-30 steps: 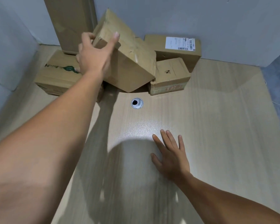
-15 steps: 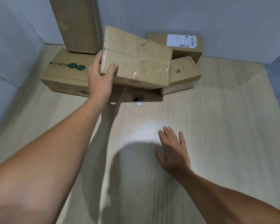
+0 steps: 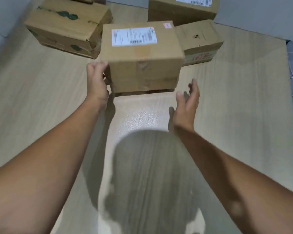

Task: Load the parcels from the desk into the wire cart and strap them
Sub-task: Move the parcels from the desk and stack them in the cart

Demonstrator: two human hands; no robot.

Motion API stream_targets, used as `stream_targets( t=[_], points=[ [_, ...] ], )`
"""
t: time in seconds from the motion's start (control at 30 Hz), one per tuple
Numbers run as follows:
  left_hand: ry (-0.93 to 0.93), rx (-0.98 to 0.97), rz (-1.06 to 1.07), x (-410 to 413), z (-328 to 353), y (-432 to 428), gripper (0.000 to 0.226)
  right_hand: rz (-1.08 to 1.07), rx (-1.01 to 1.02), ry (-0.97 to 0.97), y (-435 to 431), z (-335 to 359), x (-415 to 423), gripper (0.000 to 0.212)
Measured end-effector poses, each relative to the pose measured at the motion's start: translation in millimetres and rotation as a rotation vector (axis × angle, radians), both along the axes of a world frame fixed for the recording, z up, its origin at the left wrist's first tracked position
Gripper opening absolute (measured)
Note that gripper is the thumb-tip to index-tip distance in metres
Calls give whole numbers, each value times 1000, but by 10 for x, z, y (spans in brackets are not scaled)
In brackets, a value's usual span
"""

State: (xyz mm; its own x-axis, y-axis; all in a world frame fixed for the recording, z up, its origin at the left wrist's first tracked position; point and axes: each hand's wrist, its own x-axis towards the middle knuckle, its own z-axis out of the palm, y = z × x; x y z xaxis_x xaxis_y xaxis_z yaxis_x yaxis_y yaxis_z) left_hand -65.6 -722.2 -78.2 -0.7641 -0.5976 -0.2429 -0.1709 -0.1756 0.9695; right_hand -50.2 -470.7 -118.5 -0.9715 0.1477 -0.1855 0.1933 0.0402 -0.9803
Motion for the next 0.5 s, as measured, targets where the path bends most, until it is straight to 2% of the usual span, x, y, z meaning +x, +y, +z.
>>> stream_targets(
  t=[0.07,0.13,0.17,0.23,0.3,0.37,0.5],
  points=[
    [-28,19,-27,54,-26,34,51,-30,-57,5,44,191,-282,68],
    [-106,-51,-128,98,-38,100,62,71,-117,-86,92,351,-557,73],
    [-159,-102,-157,140,-41,142,60,166,-90,-119,99,429,-615,71],
    [-219,-166,-142,245,-66,221,53,319,94,-139,99,491,-627,60],
    [-249,-162,-96,398,-72,289,50,358,212,-149,101,530,-575,66],
    [-254,-147,-70,619,-67,333,45,407,252,-185,139,556,-497,77],
    [-222,-134,-16,1214,-74,423,29,560,225,-205,244,570,-169,71]
  ],
)
